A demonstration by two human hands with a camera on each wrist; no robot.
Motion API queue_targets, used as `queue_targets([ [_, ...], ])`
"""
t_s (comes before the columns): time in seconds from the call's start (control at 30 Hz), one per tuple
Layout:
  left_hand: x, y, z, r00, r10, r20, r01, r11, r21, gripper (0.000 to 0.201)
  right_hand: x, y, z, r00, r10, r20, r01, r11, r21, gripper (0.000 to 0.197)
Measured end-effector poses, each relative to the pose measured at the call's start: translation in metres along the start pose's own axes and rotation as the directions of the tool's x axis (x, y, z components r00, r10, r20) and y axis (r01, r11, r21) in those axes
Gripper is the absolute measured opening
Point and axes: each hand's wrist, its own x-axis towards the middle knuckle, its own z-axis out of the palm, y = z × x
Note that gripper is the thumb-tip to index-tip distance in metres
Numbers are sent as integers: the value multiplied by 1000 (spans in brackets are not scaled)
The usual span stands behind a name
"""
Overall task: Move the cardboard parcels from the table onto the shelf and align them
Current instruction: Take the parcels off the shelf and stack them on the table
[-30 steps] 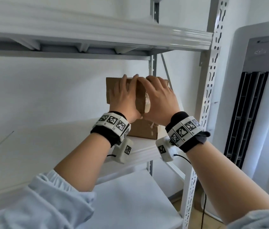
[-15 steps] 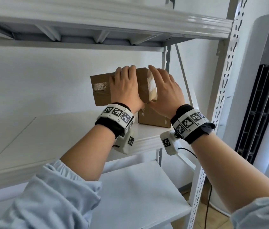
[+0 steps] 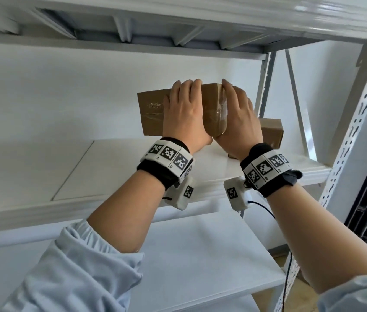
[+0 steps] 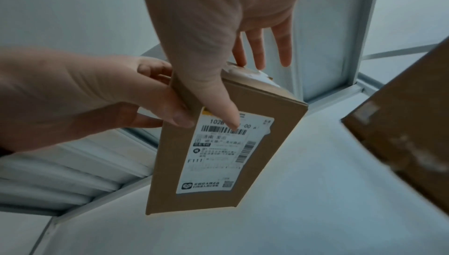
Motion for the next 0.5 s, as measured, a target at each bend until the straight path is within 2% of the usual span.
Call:
queue_targets([
  [0.2, -35, -77, -56, 1000, 22, 2, -22, 999, -26, 114, -12, -98, 26, 1000, 22, 9, -23, 999, 37, 97],
  [0.5, -101, -174, -144, 998, 44, 41, -38, 990, -138, 112, -49, -249, 35, 998, 68, 16, -68, 997, -23, 88],
])
